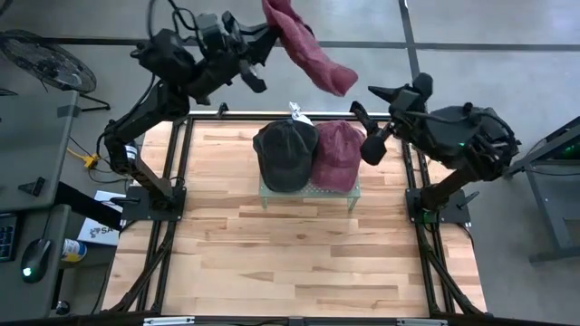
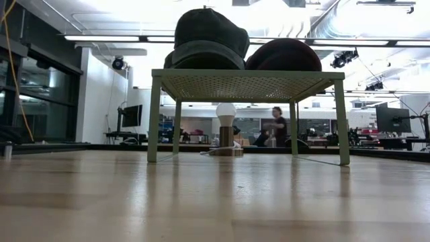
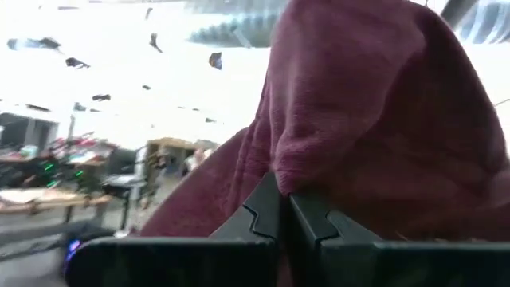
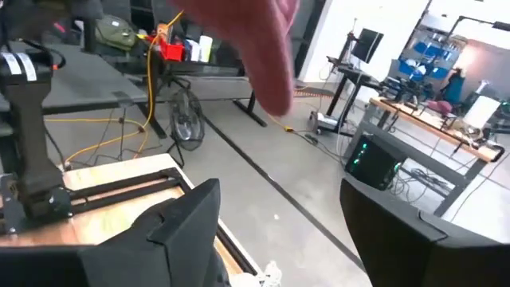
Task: Pick & Place hat
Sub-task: Stack the red cap on top of the red cap on the shelf
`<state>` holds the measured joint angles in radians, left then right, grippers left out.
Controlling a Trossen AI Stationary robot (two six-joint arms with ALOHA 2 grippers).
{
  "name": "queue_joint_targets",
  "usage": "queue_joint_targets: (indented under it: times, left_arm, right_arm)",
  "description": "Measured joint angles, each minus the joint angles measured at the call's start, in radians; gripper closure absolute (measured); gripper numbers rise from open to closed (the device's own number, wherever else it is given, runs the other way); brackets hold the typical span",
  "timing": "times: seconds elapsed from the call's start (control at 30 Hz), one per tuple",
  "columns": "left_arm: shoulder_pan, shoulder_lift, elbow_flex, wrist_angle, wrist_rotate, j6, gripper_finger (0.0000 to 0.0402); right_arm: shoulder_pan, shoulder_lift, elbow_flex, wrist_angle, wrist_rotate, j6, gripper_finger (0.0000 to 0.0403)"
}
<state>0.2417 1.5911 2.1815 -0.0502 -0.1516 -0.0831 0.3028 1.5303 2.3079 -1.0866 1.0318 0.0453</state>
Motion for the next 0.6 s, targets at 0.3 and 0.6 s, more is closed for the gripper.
queue_joint_targets:
  times: [0.3, 0.6]
  left_arm:
    - [0.000, 0.001, 0.005, -0.012, 0.078, -0.056, 0.0401]
    - [0.000, 0.001, 0.005, -0.026, 0.104, -0.083, 0.0401]
  right_arm:
    - [-0.161, 0.053, 0.000, 0.132, -0.222, -0.136, 0.0149]
    - [-0.226, 0.060, 0.000, 0.227, -0.334, -0.185, 0.0149]
